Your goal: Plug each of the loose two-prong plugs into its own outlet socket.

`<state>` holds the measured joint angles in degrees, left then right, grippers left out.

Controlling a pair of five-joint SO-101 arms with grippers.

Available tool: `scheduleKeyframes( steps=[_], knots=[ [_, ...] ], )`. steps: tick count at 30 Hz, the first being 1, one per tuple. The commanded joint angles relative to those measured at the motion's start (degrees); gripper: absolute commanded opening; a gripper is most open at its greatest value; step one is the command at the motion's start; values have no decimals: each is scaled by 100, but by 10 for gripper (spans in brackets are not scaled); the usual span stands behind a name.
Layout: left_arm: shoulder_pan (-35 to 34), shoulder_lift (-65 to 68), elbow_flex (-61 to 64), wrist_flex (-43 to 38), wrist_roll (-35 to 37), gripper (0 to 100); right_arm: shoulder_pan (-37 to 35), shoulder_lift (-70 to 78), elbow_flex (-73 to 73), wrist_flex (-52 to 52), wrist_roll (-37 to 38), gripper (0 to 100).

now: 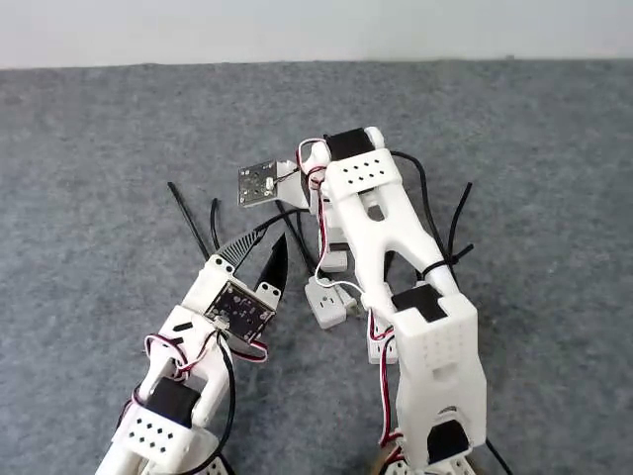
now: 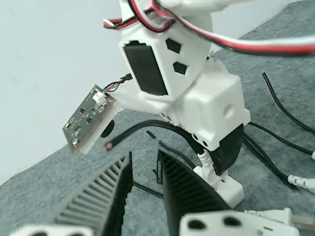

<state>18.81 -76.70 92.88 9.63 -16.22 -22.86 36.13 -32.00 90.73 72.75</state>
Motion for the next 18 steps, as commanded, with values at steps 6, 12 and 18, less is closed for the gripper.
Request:
scheduleKeyframes(
  steps=[6,12,18],
  knots=[
    [0,18,-198,9,70,88,-13,84,-193,-163,70,9],
    [0,18,-198,9,70,88,31,119,-185,-119,53,9],
    [0,18,-198,9,70,88,31,541,-185,-40,53,9]
  ],
)
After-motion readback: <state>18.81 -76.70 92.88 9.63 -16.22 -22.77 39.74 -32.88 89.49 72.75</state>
